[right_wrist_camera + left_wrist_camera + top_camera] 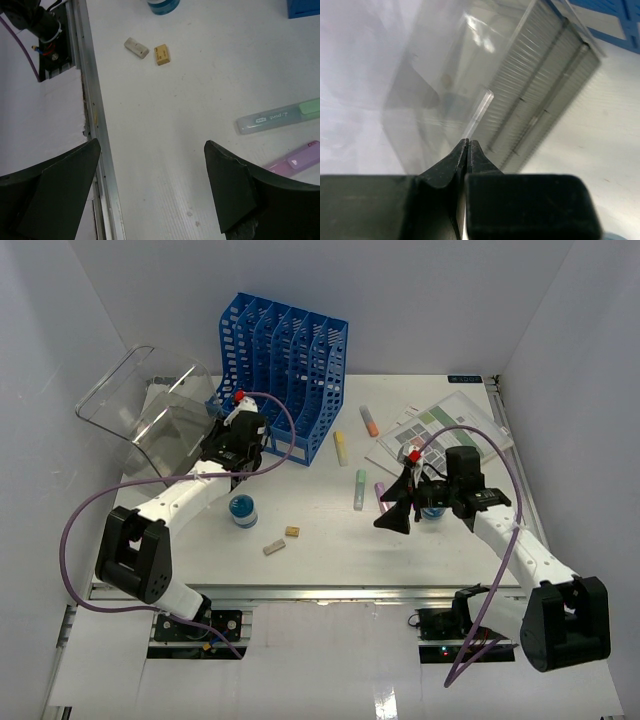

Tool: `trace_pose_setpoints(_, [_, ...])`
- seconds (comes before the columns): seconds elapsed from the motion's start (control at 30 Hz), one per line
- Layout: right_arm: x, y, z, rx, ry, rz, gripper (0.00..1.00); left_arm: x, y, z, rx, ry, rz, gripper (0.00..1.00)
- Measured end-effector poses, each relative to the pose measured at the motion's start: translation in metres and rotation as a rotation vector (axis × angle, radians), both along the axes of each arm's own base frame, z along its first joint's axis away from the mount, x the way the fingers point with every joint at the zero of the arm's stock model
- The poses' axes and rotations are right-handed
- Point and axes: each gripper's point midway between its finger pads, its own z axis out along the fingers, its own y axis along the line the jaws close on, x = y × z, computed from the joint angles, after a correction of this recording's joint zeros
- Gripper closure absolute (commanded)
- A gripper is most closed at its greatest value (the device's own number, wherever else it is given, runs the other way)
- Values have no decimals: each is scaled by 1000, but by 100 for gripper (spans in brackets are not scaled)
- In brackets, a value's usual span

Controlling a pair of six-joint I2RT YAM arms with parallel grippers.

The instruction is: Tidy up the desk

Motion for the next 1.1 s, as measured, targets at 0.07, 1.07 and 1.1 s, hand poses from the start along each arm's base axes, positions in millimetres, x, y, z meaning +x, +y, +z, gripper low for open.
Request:
trace_pose_setpoints(0.07, [0, 7, 0, -9, 6, 35, 10, -3, -4, -5, -45, 14, 1, 100])
trace_pose_setpoints(1.07, [2, 42, -9, -53, -22, 187, 6, -34, -13, -10, -214, 110, -2, 37])
trace_pose_setpoints(1.1, [3, 48, -9, -59, -19, 195, 6, -34, -11, -9, -188, 122, -7, 37])
